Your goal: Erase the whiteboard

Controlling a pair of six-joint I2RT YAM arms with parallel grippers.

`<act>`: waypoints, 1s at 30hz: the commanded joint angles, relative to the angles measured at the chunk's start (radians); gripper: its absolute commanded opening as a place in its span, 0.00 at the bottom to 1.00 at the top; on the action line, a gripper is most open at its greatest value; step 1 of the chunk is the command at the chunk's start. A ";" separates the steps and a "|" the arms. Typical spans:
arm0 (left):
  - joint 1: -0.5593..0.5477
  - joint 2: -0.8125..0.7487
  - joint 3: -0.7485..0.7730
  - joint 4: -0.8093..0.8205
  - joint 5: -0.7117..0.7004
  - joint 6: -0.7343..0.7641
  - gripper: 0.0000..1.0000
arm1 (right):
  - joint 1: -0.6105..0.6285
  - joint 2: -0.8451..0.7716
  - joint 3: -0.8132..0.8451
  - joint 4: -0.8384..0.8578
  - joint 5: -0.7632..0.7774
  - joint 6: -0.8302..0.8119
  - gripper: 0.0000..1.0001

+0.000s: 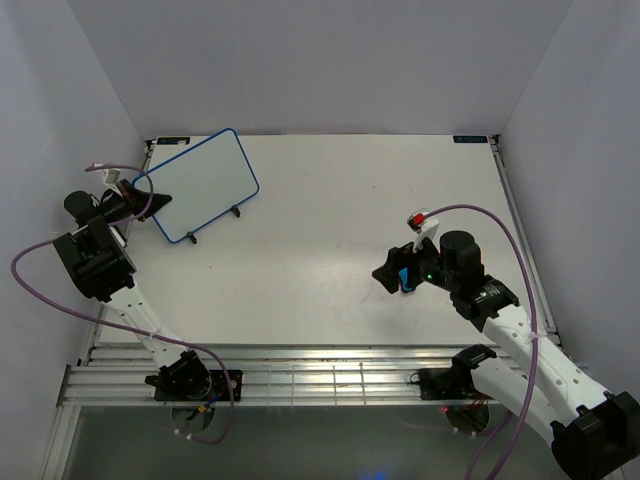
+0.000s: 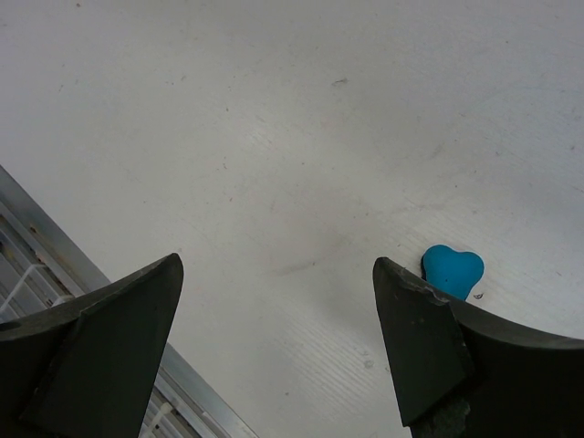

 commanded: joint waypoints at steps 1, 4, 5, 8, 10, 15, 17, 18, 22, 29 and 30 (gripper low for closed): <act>0.032 -0.021 -0.008 0.064 -0.095 0.152 0.07 | 0.005 -0.016 0.001 0.035 -0.018 -0.012 0.90; 0.043 -0.023 0.001 0.067 -0.077 0.129 0.01 | 0.005 -0.016 0.000 0.036 -0.021 -0.013 0.90; 0.051 -0.026 -0.004 0.069 -0.078 0.126 0.01 | 0.005 -0.018 0.000 0.038 -0.022 -0.013 0.90; 0.071 -0.040 -0.016 0.070 -0.080 0.118 0.01 | 0.005 -0.021 -0.002 0.036 -0.024 -0.012 0.90; 0.083 -0.050 -0.024 0.072 -0.077 0.115 0.01 | 0.007 -0.024 -0.002 0.036 -0.025 -0.012 0.90; 0.104 -0.072 -0.065 0.072 -0.078 0.114 0.02 | 0.007 -0.024 -0.003 0.038 -0.031 -0.012 0.90; 0.107 -0.081 -0.082 0.073 -0.089 0.115 0.12 | 0.007 -0.027 -0.005 0.039 -0.033 -0.012 0.90; 0.106 -0.083 -0.091 0.076 -0.093 0.114 0.13 | 0.007 -0.027 -0.005 0.039 -0.033 -0.012 0.90; 0.103 -0.083 -0.103 0.116 -0.107 0.075 0.27 | 0.008 -0.035 -0.008 0.039 -0.035 -0.010 0.90; 0.097 -0.095 -0.106 0.165 -0.136 0.031 0.98 | 0.009 -0.036 -0.008 0.041 -0.036 -0.010 0.90; 0.097 -0.100 -0.106 0.167 -0.136 0.032 0.98 | 0.009 -0.036 -0.008 0.043 -0.036 -0.012 0.90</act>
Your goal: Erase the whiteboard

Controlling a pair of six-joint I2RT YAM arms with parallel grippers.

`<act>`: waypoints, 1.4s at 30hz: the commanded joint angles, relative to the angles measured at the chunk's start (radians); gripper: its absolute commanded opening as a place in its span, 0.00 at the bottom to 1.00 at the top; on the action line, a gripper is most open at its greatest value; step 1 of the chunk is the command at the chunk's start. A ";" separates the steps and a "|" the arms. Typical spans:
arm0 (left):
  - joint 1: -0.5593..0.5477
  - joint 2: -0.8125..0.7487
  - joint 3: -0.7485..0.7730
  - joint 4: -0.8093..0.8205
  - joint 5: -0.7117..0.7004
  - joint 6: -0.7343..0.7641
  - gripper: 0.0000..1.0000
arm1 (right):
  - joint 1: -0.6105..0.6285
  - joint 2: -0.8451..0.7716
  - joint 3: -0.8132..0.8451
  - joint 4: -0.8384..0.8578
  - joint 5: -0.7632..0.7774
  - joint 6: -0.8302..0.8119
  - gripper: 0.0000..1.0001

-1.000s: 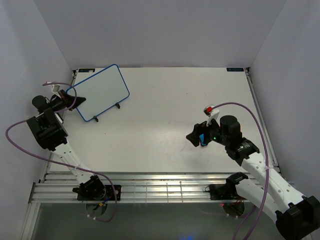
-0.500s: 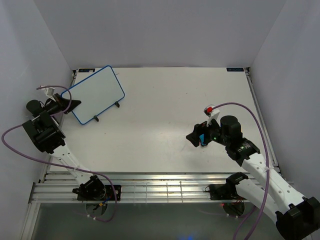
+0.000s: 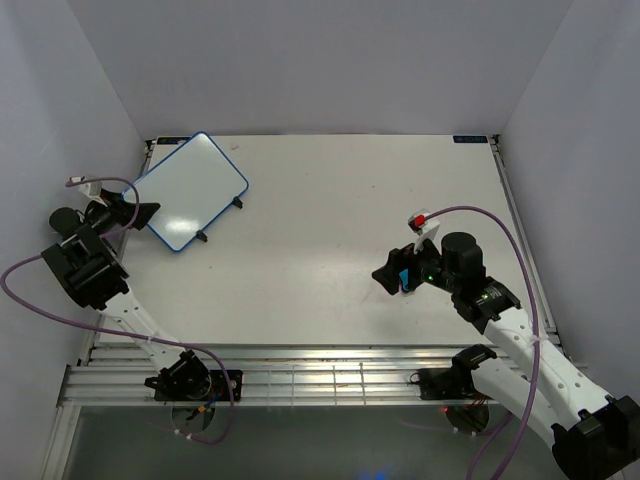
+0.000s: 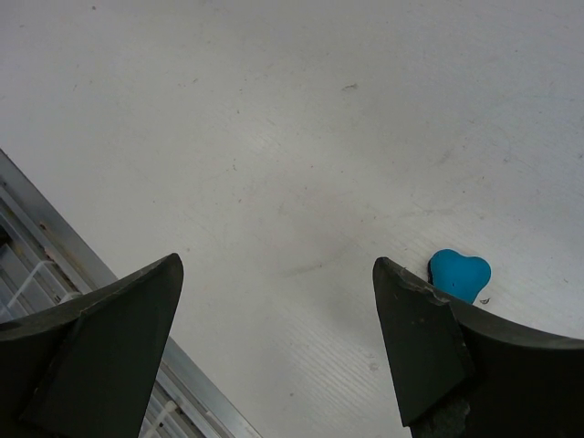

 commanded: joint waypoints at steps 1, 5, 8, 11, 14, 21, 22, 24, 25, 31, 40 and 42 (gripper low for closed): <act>0.004 -0.055 -0.010 0.060 -0.025 0.021 0.98 | 0.006 -0.018 -0.003 0.037 -0.018 -0.010 0.90; 0.004 -0.068 -0.020 0.055 -0.038 0.028 0.98 | 0.004 -0.023 -0.004 0.039 -0.020 -0.010 0.90; 0.004 -0.082 -0.039 0.046 -0.060 0.039 0.98 | 0.006 -0.027 -0.006 0.040 -0.023 -0.010 0.90; 0.005 -0.117 -0.062 0.039 -0.089 0.051 0.98 | 0.004 -0.029 -0.010 0.046 -0.023 -0.010 0.90; 0.005 -0.168 -0.092 0.019 -0.124 0.074 0.98 | 0.006 -0.016 -0.009 0.048 -0.021 -0.013 0.90; 0.031 -0.297 -0.180 -0.142 -0.173 0.114 0.98 | 0.006 0.014 -0.016 0.083 0.022 -0.025 0.90; 0.048 -0.312 -0.201 -0.161 -0.193 0.122 0.98 | 0.006 0.023 -0.009 0.082 0.025 -0.027 0.90; 0.062 -0.352 -0.211 -0.269 -0.244 0.146 0.98 | 0.006 0.034 -0.001 0.068 0.025 -0.033 0.90; 0.071 -0.364 -0.218 -0.303 -0.282 0.189 0.98 | 0.006 0.031 -0.001 0.068 0.025 -0.033 0.90; 0.071 -0.453 -0.247 -0.343 -0.431 0.156 0.98 | 0.006 0.011 -0.010 0.069 0.020 -0.027 0.90; -0.123 -0.809 -0.178 -0.677 -0.984 -0.060 0.98 | 0.004 0.051 0.013 0.053 0.095 -0.035 0.90; -0.232 -0.955 -0.198 -0.851 -1.070 0.016 0.98 | 0.003 0.039 0.025 0.036 0.144 -0.035 0.90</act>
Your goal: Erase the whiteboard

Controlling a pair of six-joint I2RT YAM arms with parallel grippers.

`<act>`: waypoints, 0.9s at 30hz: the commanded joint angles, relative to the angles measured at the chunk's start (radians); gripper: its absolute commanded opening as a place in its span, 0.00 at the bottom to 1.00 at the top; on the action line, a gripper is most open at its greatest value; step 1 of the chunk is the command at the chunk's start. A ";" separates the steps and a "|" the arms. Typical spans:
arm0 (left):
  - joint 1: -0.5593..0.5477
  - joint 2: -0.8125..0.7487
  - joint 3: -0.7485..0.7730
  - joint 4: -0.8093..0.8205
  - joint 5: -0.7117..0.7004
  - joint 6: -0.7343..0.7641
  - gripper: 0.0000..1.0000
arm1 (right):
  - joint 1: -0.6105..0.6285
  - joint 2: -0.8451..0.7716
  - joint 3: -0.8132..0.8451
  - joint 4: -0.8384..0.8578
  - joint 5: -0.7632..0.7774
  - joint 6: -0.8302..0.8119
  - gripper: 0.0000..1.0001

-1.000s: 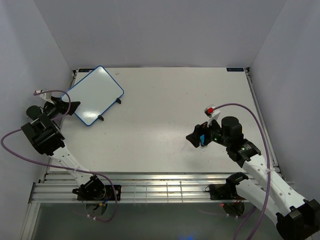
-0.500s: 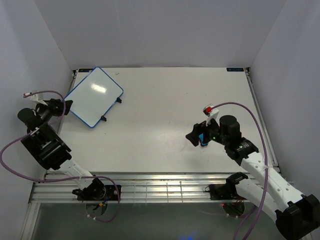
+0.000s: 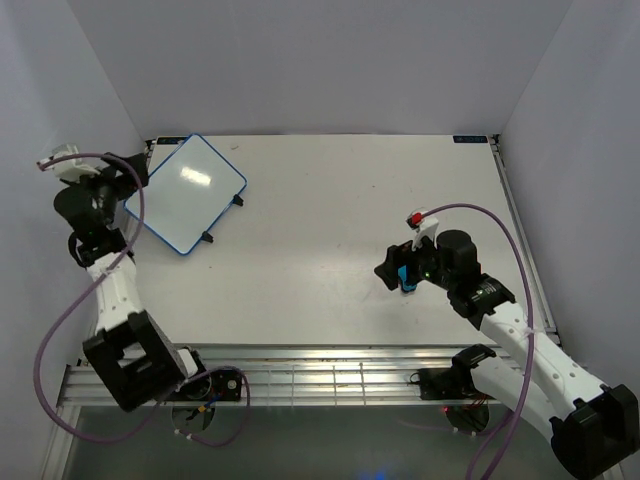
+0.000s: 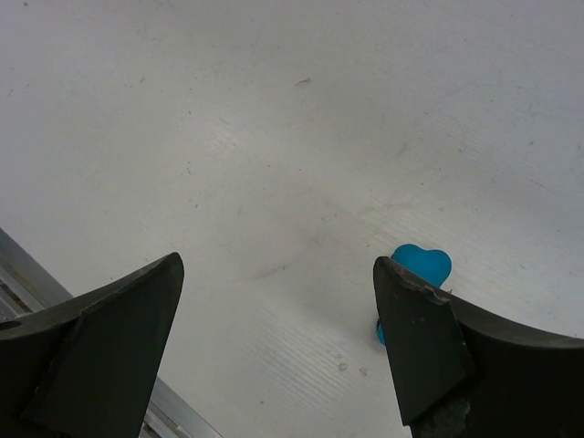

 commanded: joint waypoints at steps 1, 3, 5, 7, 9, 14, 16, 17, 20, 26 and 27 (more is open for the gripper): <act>-0.169 -0.238 0.014 -0.330 -0.233 0.073 0.98 | 0.004 -0.020 0.037 -0.004 0.097 -0.010 0.90; -0.266 -0.349 0.005 -0.552 -0.274 0.087 0.98 | 0.004 -0.041 0.062 -0.061 0.215 0.016 0.90; -0.306 -0.424 -0.050 -0.684 -0.383 0.020 0.98 | 0.004 -0.055 0.103 -0.101 0.344 0.036 0.90; -0.317 -0.562 -0.139 -0.798 -0.340 0.039 0.98 | 0.006 -0.071 0.172 -0.191 0.387 0.037 0.90; -0.319 -0.680 -0.197 -0.841 -0.321 0.078 0.98 | 0.004 -0.081 0.224 -0.283 0.419 0.033 0.90; -0.470 -0.958 -0.276 -0.958 -0.383 0.139 0.98 | 0.004 -0.094 0.384 -0.475 0.542 0.010 0.90; -0.558 -0.969 -0.241 -0.976 -0.407 0.144 0.98 | 0.006 -0.112 0.414 -0.553 0.577 -0.004 0.90; -0.570 -0.940 -0.216 -0.996 -0.402 0.157 0.98 | 0.006 -0.120 0.427 -0.575 0.588 -0.007 0.90; -0.610 -0.839 -0.049 -1.116 -0.379 0.213 0.98 | 0.004 -0.164 0.474 -0.653 0.632 0.002 0.90; -0.696 -0.855 0.030 -1.138 -0.246 0.210 0.98 | 0.004 -0.261 0.445 -0.667 0.626 0.020 0.90; -0.711 -0.896 0.017 -1.133 -0.238 0.210 0.98 | 0.004 -0.274 0.427 -0.641 0.634 0.016 0.90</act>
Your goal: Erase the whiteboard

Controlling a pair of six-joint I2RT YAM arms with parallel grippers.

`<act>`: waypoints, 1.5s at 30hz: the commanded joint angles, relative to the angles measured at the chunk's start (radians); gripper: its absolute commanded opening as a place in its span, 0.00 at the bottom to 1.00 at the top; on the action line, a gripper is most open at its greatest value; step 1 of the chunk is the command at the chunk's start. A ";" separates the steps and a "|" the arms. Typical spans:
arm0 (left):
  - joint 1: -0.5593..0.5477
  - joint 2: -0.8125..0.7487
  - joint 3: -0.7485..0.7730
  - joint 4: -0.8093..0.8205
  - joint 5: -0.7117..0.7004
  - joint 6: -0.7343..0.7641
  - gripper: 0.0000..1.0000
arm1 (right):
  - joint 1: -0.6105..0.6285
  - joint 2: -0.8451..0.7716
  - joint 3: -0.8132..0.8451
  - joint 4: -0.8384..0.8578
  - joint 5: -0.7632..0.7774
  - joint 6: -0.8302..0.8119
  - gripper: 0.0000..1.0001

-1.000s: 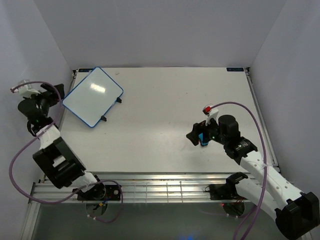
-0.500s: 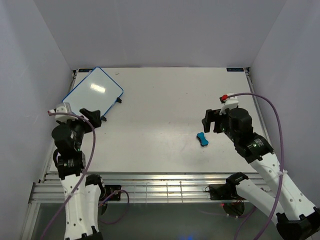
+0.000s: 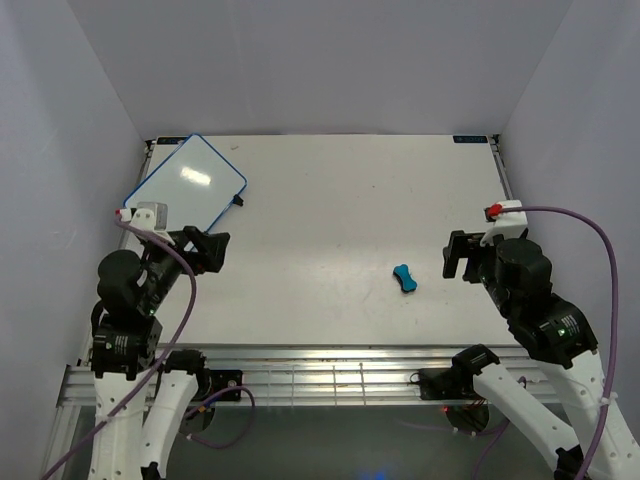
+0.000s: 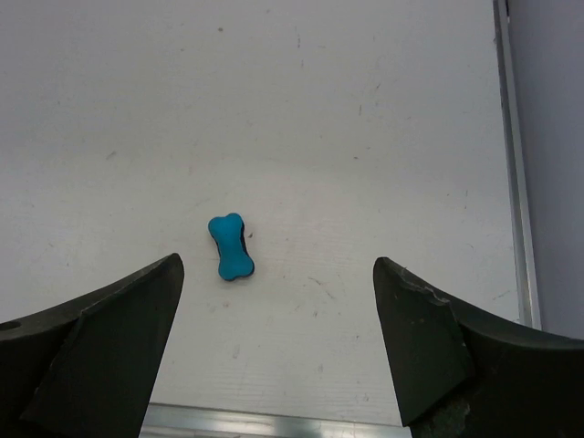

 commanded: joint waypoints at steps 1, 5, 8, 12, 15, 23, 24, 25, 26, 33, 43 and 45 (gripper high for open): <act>-0.033 -0.089 -0.026 -0.046 0.049 0.011 0.98 | 0.006 -0.057 -0.055 0.017 0.057 -0.007 0.90; -0.044 -0.126 -0.026 -0.080 -0.103 -0.022 0.98 | 0.004 -0.084 -0.079 0.049 0.085 -0.018 0.90; -0.050 -0.137 -0.032 -0.081 -0.152 -0.027 0.98 | 0.006 -0.089 -0.079 0.051 0.100 -0.012 0.90; -0.055 -0.144 -0.023 -0.088 -0.145 -0.013 0.98 | 0.004 -0.109 -0.100 0.055 0.100 0.005 0.90; -0.056 -0.140 -0.028 -0.091 -0.146 -0.002 0.98 | 0.006 -0.115 -0.106 0.054 0.102 0.009 0.90; -0.056 -0.124 -0.034 -0.092 -0.175 0.005 0.98 | 0.006 -0.127 -0.071 0.045 0.137 0.005 0.90; -0.058 -0.123 -0.037 -0.091 -0.154 0.007 0.98 | 0.004 -0.129 -0.068 0.048 0.137 0.005 0.90; -0.058 -0.123 -0.040 -0.085 -0.148 0.005 0.98 | 0.006 -0.132 -0.068 0.051 0.129 0.005 0.90; -0.058 -0.121 -0.040 -0.085 -0.143 0.004 0.98 | 0.006 -0.132 -0.070 0.051 0.120 0.005 0.90; -0.058 -0.120 -0.036 -0.084 -0.129 0.017 0.98 | 0.006 -0.134 -0.073 0.048 0.123 0.006 0.90; -0.056 -0.104 -0.034 -0.084 -0.111 0.031 0.98 | 0.006 -0.124 -0.067 0.045 0.122 0.000 0.90; -0.058 -0.101 -0.033 -0.085 -0.111 0.031 0.98 | 0.006 -0.123 -0.071 0.045 0.122 0.003 0.90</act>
